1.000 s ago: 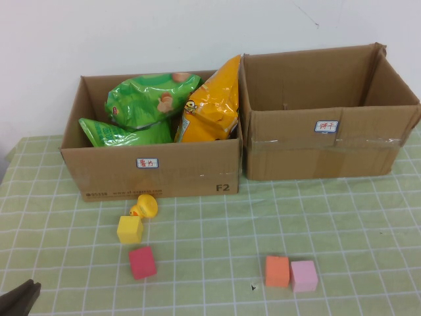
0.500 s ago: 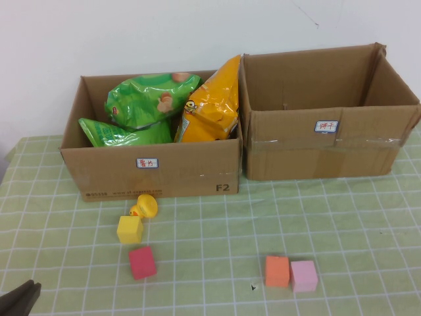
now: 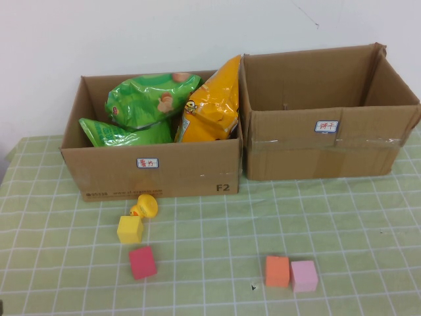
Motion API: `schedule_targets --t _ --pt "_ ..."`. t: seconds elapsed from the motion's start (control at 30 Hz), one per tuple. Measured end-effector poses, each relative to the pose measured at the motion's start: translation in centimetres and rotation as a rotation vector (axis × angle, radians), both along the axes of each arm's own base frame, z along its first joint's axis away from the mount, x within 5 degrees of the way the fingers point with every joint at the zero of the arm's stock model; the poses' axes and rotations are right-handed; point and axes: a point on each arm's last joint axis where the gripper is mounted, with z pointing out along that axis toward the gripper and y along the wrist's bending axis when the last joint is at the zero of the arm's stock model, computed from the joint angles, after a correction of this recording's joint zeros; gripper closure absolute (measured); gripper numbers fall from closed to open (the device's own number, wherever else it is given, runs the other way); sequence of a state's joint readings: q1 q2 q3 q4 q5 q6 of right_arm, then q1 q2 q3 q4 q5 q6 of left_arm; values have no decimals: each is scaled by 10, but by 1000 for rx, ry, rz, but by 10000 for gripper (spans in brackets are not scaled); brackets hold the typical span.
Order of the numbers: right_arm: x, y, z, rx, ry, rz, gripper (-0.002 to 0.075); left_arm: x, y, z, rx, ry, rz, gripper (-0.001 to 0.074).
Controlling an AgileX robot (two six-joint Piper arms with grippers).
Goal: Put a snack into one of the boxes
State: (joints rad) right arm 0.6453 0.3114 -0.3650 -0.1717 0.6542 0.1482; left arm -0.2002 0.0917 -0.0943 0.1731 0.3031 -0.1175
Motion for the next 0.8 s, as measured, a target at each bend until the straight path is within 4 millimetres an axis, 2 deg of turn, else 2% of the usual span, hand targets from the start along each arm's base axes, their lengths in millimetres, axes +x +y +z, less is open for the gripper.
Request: schedule_targets --t 0.2,0.57,0.8 --pt "0 0 0 -1 2 0 728 -5 4 -34 2 51 101 737" --pt "0 0 -1 -3 5 -1 728 -6 5 -34 38 40 118 737" --pt "0 0 -1 -4 6 -1 728 -6 2 -34 -27 46 88 737"
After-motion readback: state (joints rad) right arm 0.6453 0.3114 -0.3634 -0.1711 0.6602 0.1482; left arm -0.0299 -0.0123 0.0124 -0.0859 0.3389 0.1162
